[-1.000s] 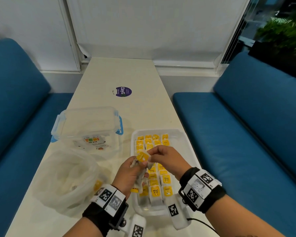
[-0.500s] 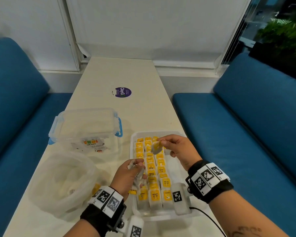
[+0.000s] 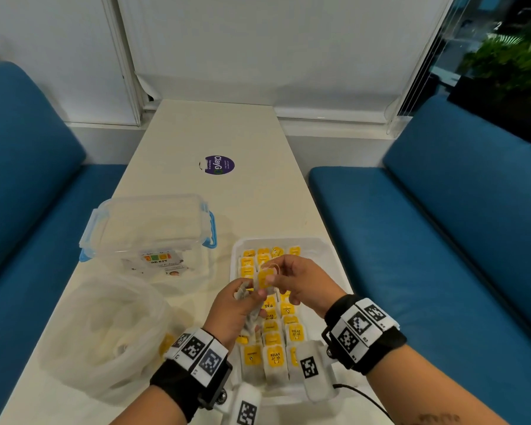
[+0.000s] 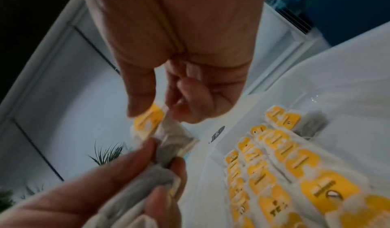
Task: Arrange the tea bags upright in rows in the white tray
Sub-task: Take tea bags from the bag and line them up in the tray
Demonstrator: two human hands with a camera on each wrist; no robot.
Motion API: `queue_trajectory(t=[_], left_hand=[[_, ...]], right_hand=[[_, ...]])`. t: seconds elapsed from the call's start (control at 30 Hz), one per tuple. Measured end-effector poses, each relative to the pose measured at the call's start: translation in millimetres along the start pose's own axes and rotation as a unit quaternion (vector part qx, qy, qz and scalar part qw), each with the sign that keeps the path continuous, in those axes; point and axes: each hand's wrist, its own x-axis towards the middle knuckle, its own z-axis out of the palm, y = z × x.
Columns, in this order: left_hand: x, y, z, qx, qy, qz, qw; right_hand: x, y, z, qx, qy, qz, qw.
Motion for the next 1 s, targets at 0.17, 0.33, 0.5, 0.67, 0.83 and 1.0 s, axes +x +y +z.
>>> queue_trajectory(t=[0.17,0.33,0.5,0.67,0.83,1.0], left_hand=[[0.1,0.0,-1.9,-0.022,0.003,-0.036,0.999],[0.9,-4.4,-6.0,-0.058,0.014,-0.053,0.997],[0.2,-6.9,-7.2,-0.049,0.011,-0.060,0.997],[-0.7,-6.0,-8.2,-0.055,0.015,-0.071,0.996],[0.5,-5.1,-8.8,-0.066,0.018,-0.081,0.994],[-0.8,-6.1,-10.4,-0.058,0.019,-0.080,0.995]], right_hand=[[4.0,-1.2,-10.7,0.020,0.068,-0.003,0.998],[14.8,4.7,-34.9,-0.079,0.152,0.028,0.985],[42.6,27.8,-53.6,-0.236,0.212,0.123,0.940],[61.1,46.4,-50.8,-0.273,0.158,0.207,0.926],[72.3,61.5,-51.6,-0.214,0.122,0.231,0.941],[87.2,72.6,-46.9,-0.271,0.142,0.248,0.919]])
